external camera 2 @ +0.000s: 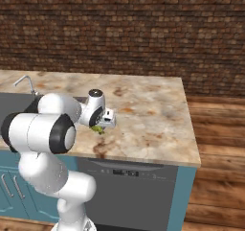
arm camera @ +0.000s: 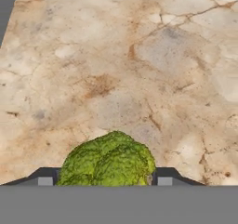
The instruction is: Place the beer on the top shelf of the fridge to keep it out of children's reach, and place the broccoli and tomato on lower shelves for easy access.
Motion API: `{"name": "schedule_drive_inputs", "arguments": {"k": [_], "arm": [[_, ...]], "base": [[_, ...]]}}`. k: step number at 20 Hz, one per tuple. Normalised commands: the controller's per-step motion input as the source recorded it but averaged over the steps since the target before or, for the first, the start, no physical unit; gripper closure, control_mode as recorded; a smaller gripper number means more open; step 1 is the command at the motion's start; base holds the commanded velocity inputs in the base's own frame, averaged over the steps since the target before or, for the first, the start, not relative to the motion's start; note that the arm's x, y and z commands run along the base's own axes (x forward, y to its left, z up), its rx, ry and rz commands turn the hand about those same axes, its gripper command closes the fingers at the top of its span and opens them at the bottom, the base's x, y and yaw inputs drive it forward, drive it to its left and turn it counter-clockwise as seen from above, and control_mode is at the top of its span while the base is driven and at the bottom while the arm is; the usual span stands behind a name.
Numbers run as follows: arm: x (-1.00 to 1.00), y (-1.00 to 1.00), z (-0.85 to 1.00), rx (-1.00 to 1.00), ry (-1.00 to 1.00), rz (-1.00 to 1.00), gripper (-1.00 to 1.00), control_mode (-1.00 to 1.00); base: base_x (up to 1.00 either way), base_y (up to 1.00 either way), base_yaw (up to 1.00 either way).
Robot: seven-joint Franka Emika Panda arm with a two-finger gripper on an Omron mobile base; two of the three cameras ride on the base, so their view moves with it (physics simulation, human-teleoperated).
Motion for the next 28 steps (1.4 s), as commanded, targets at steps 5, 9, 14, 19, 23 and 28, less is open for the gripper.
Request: {"name": "schedule_drive_inputs", "arguments": {"k": [5, 9, 14, 19, 23, 28], "arm": [[-0.72, 0.00, 1.00, 0.00, -0.01, 0.01, 1.00, -1.00], [-0.68, 0.00, 1.00, 0.00, -0.06, 0.00, 1.00, -1.00], [-0.86, 0.00, 0.95, -0.02, -0.17, 0.00, 1.00, -1.00], [-0.81, 0.00, 0.80, -0.01, -0.21, 0.00, 1.00, -1.00], [-0.79, 0.00, 0.57, -0.02, -0.16, 0.00, 1.00, -1.00], [-0.78, 0.00, 0.57, -0.03, -0.07, 0.00, 1.00, -1.00]], "base": [[0.00, 0.00, 0.00], [0.00, 0.00, 0.00], [0.00, 0.00, 0.00], [0.00, 0.00, 0.00], [0.00, 0.00, 0.00], [0.00, 0.00, 0.00]]}}
